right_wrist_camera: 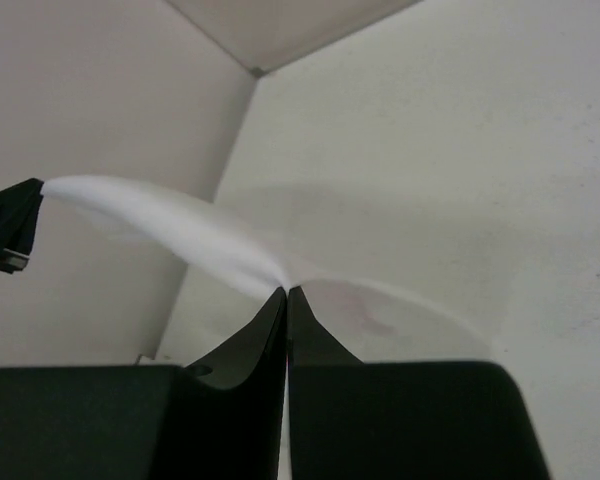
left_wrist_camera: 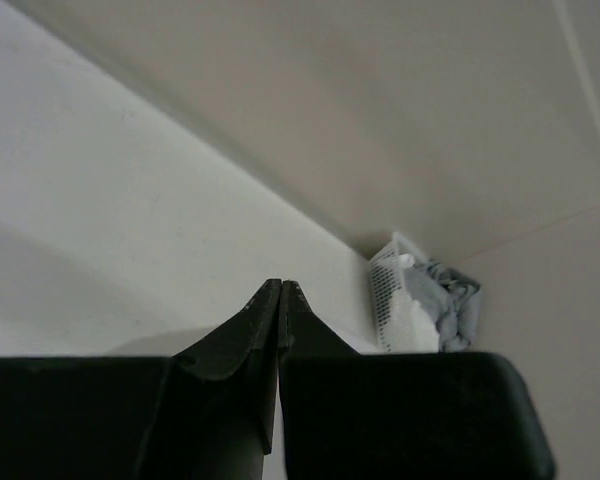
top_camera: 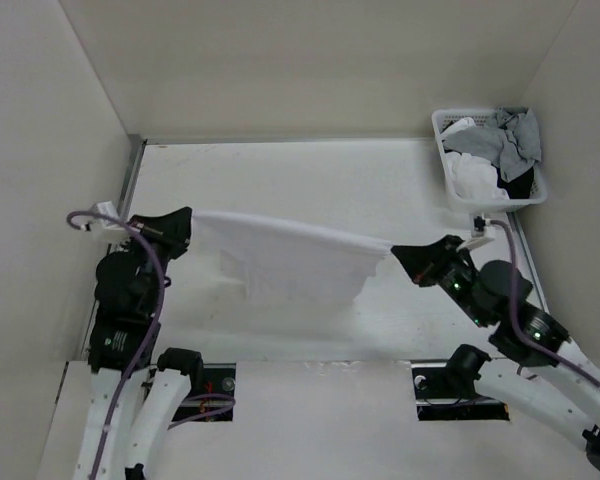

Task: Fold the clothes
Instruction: Fold the tank top

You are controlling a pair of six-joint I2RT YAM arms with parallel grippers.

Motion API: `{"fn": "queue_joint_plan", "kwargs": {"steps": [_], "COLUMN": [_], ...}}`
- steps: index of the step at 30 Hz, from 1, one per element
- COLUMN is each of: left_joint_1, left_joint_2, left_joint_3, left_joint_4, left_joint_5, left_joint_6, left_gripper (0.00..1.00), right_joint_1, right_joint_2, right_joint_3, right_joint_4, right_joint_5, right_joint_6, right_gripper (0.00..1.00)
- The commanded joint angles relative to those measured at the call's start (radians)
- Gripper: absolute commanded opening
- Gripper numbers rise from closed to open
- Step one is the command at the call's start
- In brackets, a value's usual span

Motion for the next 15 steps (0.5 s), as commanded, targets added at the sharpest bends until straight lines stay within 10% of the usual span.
{"fn": "queue_joint_plan", "kwargs": {"steps": [1, 10, 15], "left_joint_1": [-0.004, 0.005, 0.002], "left_joint_2": [-0.090, -0.138, -0.043], "left_joint_3": [0.121, 0.131, -0.075], "left_joint_4": [-0.224, -0.301, -0.166], "left_joint_5": [-0.043, -0.022, -0.029], "left_joint_6": [0.046, 0.041, 0.024], "left_gripper": [0.00, 0.00, 0.00], "right_joint_1": [0.147, 0.563, 0.225], "right_joint_2": [-0.065, 0.014, 0.129], "right_joint_3": [0.130, 0.289, 0.142], "right_joint_4": [-0.284, -0.335, -0.148], "right_joint_5": [0.211, 0.503, 0.213], "right_joint_6": [-0.012, -0.017, -0.083], "right_gripper": [0.03, 0.04, 0.04]}}
